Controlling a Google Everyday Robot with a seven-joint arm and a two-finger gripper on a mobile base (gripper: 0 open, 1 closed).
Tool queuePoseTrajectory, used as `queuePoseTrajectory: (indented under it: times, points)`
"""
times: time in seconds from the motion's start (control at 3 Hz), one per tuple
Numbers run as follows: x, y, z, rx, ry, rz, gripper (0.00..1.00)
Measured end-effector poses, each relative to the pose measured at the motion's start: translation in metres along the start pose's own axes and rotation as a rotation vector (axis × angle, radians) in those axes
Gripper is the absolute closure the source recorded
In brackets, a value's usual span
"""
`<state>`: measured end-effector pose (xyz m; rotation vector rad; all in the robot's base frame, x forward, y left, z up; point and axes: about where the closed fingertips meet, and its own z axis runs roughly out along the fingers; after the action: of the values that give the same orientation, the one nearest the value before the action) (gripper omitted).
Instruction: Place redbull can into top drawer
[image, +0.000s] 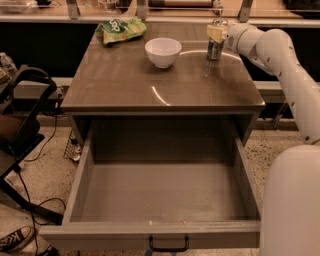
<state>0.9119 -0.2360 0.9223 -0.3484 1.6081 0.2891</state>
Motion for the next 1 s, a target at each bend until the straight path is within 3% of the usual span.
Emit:
queuePoseTrajectory:
  times: [0.67, 1.0]
  points:
    - [-0.064, 0.018, -0.049, -0.005, 0.015, -0.103, 1.0]
    - [-0.087, 0.031, -0.092, -0.015, 0.02, -0.138, 1.0]
